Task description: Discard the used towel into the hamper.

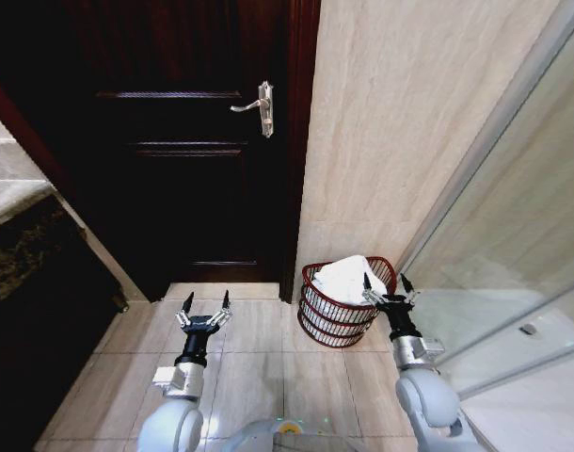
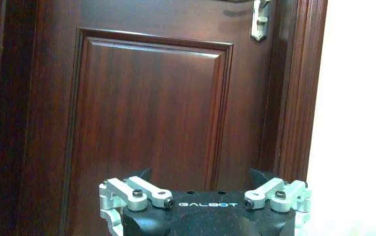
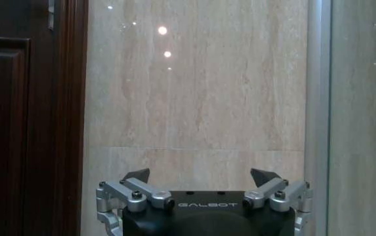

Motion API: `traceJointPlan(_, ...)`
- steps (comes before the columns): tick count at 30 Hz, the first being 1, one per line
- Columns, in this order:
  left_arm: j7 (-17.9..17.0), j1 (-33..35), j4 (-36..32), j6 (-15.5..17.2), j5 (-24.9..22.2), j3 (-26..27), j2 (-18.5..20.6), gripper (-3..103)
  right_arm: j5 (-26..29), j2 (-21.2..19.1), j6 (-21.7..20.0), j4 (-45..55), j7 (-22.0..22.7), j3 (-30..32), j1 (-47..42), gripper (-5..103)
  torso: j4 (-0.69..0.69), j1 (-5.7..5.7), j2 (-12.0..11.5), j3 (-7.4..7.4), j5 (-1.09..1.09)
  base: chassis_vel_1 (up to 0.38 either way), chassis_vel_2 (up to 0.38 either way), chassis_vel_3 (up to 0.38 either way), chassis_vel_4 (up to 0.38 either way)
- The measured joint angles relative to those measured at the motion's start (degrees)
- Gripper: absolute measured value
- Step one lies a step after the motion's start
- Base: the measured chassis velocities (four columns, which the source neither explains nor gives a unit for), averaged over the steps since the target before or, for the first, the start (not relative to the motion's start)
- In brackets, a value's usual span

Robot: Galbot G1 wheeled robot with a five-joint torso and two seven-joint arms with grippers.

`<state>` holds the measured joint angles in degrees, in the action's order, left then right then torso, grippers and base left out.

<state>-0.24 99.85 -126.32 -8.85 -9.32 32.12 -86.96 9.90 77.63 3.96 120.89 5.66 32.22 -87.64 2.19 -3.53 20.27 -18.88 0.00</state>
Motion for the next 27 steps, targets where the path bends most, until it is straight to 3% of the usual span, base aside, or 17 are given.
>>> traceJointPlan(14, 2.72, -4.54, 3.12, -1.34, 0.04, 1.22, 0.33, 100, -2.80, 2.14, -0.30, -1.40, 1.48, -1.96, 2.46, 100, 0.01, 0.00, 0.00, 0.00, 0.00, 0.000, 0.000, 0.000, 0.000)
traceJointPlan(19, 2.38, -5.87, 3.62, -0.31, -0.13, 1.53, 0.70, 100, -3.13, 3.00, -0.13, -1.87, 1.47, -1.96, 2.75, 100, 0.00, 0.00, 0.00, 0.00, -0.01, 0.000, 0.000, 0.000, 0.000)
traceJointPlan(27, 0.90, -6.26, 4.48, 1.13, 1.07, -2.20, 0.69, 100, -3.65, 4.23, 0.26, -3.30, -0.83, 2.47, 3.62, 100, 0.00, 0.00, 0.00, 0.00, 0.00, 0.000, 0.000, 0.000, 0.000)
